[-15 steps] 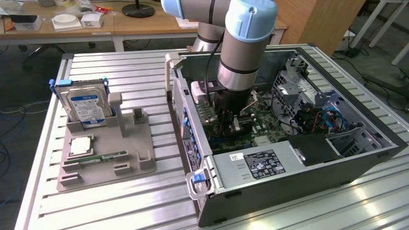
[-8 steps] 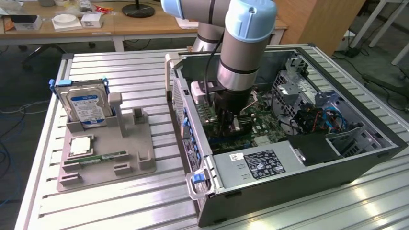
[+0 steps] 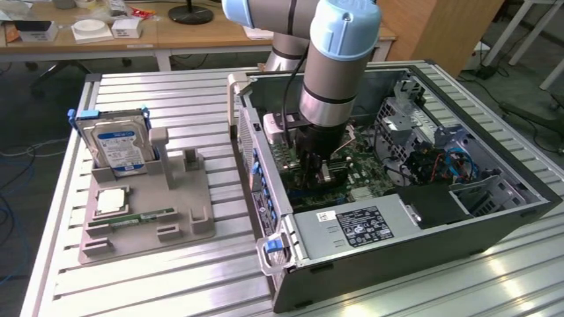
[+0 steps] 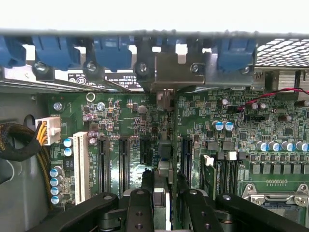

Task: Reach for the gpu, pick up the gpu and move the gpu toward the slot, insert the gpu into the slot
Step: 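Insert the gpu into the slot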

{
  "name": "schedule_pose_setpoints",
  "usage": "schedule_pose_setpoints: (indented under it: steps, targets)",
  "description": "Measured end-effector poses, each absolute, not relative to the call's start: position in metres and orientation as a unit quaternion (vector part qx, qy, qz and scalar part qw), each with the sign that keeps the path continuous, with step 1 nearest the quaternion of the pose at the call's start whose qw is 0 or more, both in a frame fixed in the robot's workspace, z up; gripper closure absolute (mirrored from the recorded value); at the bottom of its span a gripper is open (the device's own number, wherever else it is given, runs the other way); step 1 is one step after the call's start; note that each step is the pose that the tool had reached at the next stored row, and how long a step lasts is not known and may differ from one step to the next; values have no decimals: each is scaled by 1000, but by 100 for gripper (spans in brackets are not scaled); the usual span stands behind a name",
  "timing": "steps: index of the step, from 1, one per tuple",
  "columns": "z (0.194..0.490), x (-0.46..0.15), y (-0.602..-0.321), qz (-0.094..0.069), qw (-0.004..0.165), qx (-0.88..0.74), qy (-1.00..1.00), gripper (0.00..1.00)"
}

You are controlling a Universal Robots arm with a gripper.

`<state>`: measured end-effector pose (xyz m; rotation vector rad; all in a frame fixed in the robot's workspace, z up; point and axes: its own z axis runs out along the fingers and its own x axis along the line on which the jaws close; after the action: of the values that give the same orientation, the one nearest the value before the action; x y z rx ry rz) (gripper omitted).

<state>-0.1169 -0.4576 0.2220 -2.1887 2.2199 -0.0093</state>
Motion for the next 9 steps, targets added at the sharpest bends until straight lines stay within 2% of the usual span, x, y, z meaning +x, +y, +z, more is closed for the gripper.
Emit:
schedule_pose_setpoints:
  steps: [9]
  targets:
    - [222, -117, -458, -3, 12, -702, 712, 71]
